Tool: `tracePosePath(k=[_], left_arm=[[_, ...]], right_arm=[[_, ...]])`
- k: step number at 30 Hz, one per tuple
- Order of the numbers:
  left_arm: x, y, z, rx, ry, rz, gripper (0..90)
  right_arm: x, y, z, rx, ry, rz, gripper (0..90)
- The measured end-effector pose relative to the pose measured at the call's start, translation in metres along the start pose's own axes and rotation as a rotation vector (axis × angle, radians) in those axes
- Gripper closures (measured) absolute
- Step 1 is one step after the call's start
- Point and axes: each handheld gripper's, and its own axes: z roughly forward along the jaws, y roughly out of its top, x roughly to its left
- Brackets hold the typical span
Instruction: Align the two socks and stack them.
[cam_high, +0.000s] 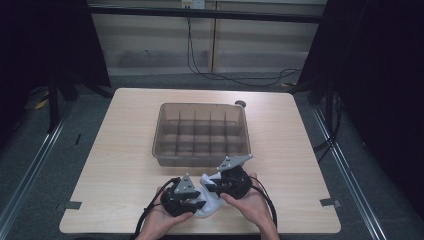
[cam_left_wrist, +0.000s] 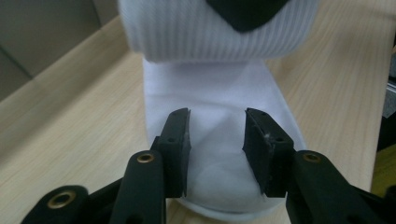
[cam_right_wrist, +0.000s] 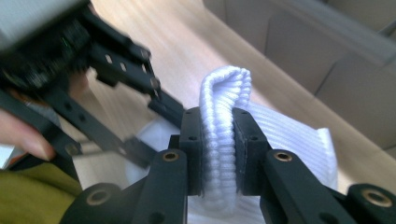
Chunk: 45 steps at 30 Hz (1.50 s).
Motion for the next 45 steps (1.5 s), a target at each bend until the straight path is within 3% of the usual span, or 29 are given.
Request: tracePosePath(k=[5,12,14,18,22,24,28,30,32,37,45], left_arm=[[0.006,-0.006,-0.016,-0.056,-0.006,-0.023,65.7],[0.008,-0.012,-0.013,-0.006,-0.016,-0.007,75.1],[0.006,-0.011,-0.007,0.024,0.018,0.0,78.1],[0.005,-0.01,-0.004,0.008,0.027,-0.002,80.5],[0.006,-0.011,-0.005,0.008,0.019,-0.011,80.2],[0.006,-0.012,-0.006,0.008,0.015,-0.009,79.5],[0.007,-0.013,-0.006,-0.008,0.01,-0.021,78.0],[0.007,-0.013,-0.007,-0.009,0.012,-0.024,76.8],[0.007,-0.013,-0.008,-0.009,0.017,-0.028,74.7],[0.011,-0.014,-0.015,-0.022,0.029,-0.052,71.6],[0.022,-0.011,-0.044,-0.098,0.065,-0.064,70.6]], right_arm=[[0.001,-0.002,0.006,0.019,0.006,-0.002,75.9],[0.005,-0.002,0.012,0.029,0.026,-0.012,74.5],[0.006,-0.001,0.014,0.029,0.015,-0.001,74.9],[0.01,0.001,0.017,0.036,0.028,-0.007,74.0],[0.011,0.001,0.014,0.01,0.061,-0.006,68.0],[0.01,0.002,0.01,0.014,0.049,0.002,65.4],[0.005,0.003,0.001,-0.033,0.067,0.019,61.4],[0.003,0.003,-0.005,-0.063,0.076,0.032,63.6],[0.0,0.002,-0.006,-0.054,0.051,0.035,67.8],[-0.001,-0.007,0.005,0.007,0.049,0.033,74.7],[-0.005,-0.018,0.021,0.06,0.034,0.044,74.1]])
